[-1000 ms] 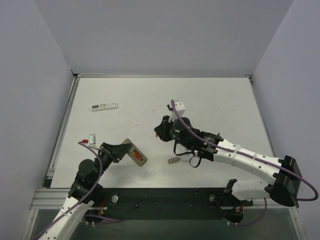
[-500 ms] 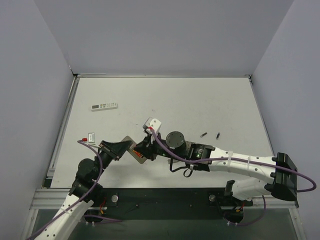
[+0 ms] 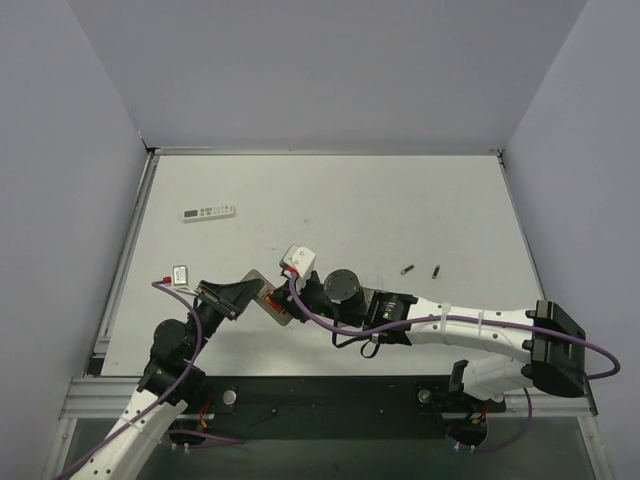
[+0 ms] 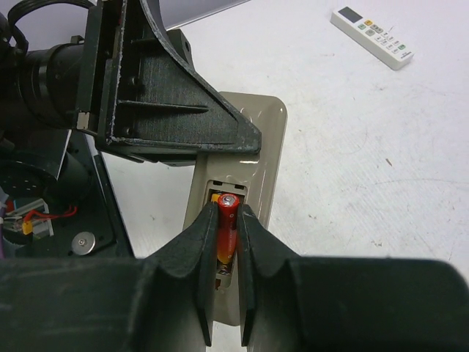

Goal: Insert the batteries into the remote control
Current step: Load the battery into the remote control.

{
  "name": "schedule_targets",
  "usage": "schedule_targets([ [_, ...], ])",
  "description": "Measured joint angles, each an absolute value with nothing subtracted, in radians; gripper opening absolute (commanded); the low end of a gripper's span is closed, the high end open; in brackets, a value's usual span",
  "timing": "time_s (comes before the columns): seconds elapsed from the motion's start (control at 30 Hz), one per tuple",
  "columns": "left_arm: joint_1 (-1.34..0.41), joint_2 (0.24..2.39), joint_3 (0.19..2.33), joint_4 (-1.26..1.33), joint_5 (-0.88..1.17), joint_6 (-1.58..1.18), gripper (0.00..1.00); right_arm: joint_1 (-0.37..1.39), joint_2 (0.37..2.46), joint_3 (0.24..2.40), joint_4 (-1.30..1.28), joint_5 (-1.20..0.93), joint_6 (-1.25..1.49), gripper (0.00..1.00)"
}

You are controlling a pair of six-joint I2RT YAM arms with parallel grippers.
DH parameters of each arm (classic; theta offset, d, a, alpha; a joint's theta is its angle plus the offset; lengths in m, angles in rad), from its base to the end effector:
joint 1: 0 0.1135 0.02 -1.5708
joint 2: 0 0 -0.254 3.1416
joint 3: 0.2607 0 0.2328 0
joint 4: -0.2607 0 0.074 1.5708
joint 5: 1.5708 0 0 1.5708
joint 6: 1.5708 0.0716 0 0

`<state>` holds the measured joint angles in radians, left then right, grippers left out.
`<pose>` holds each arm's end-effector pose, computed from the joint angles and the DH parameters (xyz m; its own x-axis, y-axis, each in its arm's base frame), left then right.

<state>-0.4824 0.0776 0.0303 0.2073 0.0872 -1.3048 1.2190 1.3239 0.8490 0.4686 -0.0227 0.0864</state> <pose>0.1191 -0.0694 0.2056 -0.4823 -0.8324 -0.2729 0.2777 0.1502 -0.9489 0.1125 0.3113 0.3094 -0.0838 0.0220 -0.9962 -0.9426 0.3225 0.0864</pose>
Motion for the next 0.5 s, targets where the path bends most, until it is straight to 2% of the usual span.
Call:
schedule_targets([
  [0.5,-0.483,0.099,0.03,0.228,0.088,-1.323,0.0,1.219,1.34,0.851,0.49,-0.016,0.027,0.0],
])
